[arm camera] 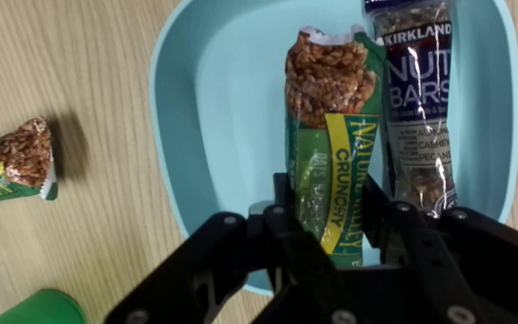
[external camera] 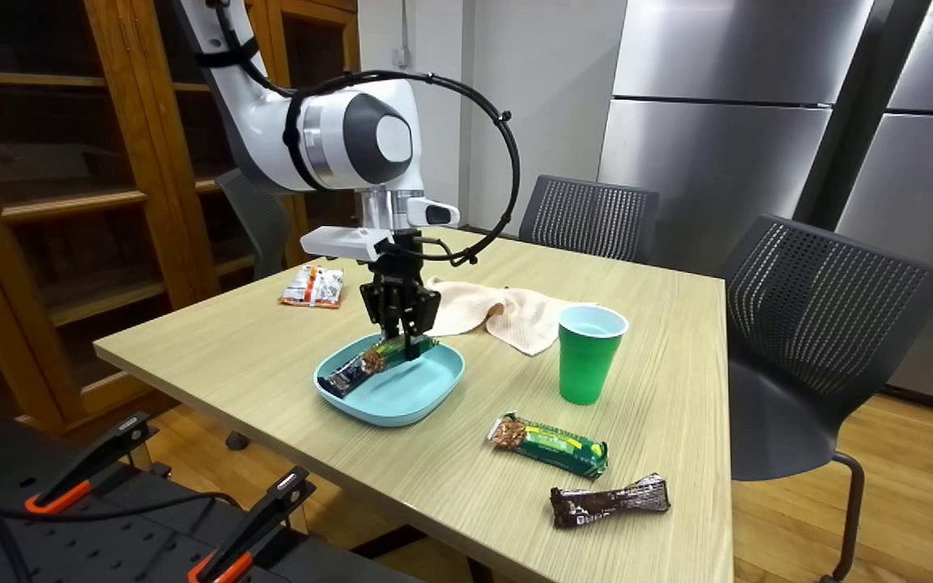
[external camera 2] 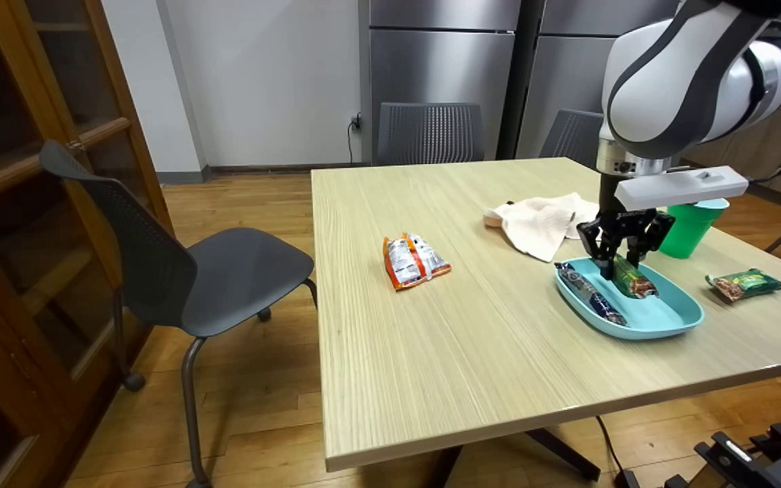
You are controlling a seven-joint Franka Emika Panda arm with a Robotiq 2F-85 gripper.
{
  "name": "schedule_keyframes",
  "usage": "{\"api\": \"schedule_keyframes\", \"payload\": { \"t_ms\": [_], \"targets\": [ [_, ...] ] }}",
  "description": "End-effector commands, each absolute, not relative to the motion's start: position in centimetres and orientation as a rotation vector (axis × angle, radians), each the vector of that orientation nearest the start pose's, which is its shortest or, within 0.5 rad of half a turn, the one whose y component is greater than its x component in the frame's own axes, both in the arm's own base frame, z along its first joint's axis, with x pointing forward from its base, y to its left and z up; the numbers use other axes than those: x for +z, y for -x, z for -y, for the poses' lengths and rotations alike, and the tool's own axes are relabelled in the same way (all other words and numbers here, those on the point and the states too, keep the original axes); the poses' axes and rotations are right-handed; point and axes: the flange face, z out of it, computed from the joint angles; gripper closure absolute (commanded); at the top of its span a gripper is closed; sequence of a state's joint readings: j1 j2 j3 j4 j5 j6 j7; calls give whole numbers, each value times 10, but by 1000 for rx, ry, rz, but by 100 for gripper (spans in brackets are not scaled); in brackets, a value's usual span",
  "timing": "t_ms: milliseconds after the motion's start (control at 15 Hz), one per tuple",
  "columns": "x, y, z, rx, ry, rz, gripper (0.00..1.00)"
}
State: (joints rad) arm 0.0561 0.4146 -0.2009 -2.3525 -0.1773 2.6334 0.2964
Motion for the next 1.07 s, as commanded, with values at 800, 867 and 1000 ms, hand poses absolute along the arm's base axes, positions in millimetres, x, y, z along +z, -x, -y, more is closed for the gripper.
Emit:
{"api": "schedule_keyframes", "payload": {
  "t_ms": [800,867,1000],
  "targets": [
    [157,-478,57,214,3290,-263,14],
    [160,-478,58,210,3284,-297,5],
    [169,-478,60,226,3273,-366,0]
  ]
}}
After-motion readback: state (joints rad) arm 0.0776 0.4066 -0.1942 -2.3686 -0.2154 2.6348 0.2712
